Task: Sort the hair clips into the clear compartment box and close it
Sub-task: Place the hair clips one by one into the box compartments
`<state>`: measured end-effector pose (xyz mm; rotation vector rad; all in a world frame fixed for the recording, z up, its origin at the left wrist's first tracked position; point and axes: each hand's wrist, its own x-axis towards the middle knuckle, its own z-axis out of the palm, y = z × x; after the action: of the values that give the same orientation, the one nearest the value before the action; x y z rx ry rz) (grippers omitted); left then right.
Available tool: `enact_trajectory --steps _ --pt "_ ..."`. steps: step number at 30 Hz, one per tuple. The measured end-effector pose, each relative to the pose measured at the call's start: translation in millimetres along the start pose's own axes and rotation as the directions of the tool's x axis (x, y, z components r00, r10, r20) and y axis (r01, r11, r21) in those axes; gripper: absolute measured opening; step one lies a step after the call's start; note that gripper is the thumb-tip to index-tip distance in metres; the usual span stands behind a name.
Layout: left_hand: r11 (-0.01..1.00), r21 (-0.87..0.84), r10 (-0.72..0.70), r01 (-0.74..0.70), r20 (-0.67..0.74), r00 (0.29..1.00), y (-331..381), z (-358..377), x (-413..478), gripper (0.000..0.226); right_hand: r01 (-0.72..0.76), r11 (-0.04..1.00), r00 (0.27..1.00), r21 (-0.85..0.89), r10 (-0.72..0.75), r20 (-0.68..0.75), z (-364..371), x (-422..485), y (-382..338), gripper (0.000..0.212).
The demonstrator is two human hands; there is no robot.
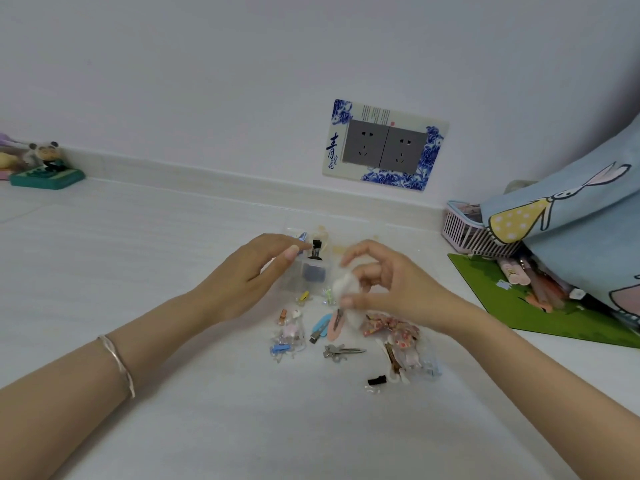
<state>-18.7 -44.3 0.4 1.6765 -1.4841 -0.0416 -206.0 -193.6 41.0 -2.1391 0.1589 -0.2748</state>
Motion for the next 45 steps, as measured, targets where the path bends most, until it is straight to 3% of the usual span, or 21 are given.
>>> enact_trajectory --steps 2,6,11,18,23,28,31,36,41,45 --pt "1.0 0.02 0.006 -0.006 -0.006 1.0 -3 -2 1 0.047 0.007 0.998 0.992 0.065 0.001 -0.128 -6 15 -4 0.04" --pt "0.996 0.087 -0.018 0.014 0.046 0.999 -13 -4 7 0.049 0.023 0.987 0.917 0.16 0.043 -0.397 -12 53 -9 0.017" --pt "0.98 0.197 -0.029 0.011 0.091 0.995 -22 -2 21 0.057 0.005 0.978 0.869 0.209 0.099 -0.484 -5 89 1 0.015" --pt "0.937 0.348 -0.001 -0.034 0.1 0.995 -26 -2 25 0.063 -0.053 0.999 0.894 0.005 0.05 -0.445 -12 99 9 0.014" --pt "0.98 0.2 -0.008 -0.006 0.072 0.997 -27 0 17 0.054 -0.133 0.981 0.952 -0.143 0.087 -0.293 -20 99 12 0.016" --pt "0.996 0.091 -0.001 -0.004 0.052 0.999 -21 -1 9 0.044 -0.148 0.867 0.968 -0.475 0.029 -0.248 -12 102 23 0.017" --pt "0.999 0.04 -0.022 0.019 0.069 0.997 -17 -1 8 0.047 -0.157 0.86 0.974 -0.486 0.052 -0.223 -11 101 24 0.019" --pt "0.999 -0.022 -0.038 0.04 0.073 0.997 -16 -1 6 0.044 0.012 0.922 0.951 -0.387 -0.131 -0.281 -19 94 21 0.021" --pt "0.998 -0.015 -0.061 0.063 0.09 0.994 -16 -2 4 0.044 -0.036 0.813 0.999 -0.582 0.009 -0.048 -13 84 31 0.036" --pt "0.998 0.055 0.018 -0.021 0.055 0.998 -5 -10 3 0.037 0.021 0.845 0.976 -0.534 -0.133 -0.172 -10 64 27 0.035"
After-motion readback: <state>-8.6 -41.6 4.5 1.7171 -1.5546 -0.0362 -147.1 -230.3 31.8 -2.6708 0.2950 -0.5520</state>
